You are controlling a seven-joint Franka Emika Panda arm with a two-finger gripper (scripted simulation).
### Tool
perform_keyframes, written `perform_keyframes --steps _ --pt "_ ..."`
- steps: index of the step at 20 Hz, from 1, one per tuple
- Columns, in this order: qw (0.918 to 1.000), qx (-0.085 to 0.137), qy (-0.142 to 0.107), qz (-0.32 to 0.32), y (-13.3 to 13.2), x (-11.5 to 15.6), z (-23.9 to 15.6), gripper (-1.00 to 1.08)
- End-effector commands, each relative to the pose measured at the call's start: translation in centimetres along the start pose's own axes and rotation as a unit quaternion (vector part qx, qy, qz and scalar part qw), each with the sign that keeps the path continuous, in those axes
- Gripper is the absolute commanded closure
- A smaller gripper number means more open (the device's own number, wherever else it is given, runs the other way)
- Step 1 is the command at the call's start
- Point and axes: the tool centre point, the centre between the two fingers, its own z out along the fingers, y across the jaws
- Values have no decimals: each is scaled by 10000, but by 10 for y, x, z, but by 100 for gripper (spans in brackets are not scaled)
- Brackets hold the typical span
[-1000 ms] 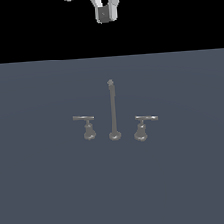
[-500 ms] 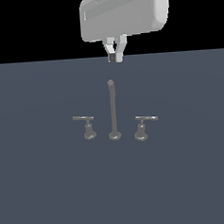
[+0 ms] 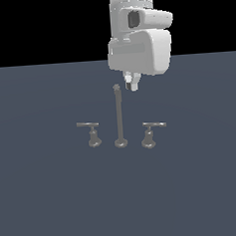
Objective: Turn on the faucet by rotating a designated handle.
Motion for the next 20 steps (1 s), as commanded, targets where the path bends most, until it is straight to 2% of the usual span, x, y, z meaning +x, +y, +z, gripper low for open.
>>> perform_keyframes --steps 1,7,14,20 --pt "9994 3 3 347 -5 12 16 108" --pt "9928 1 10 1201 -14 45 57 108" --pt "9781 -1 20 2083 -17 80 99 108" --pt "9656 0 22 2600 -16 102 123 108"
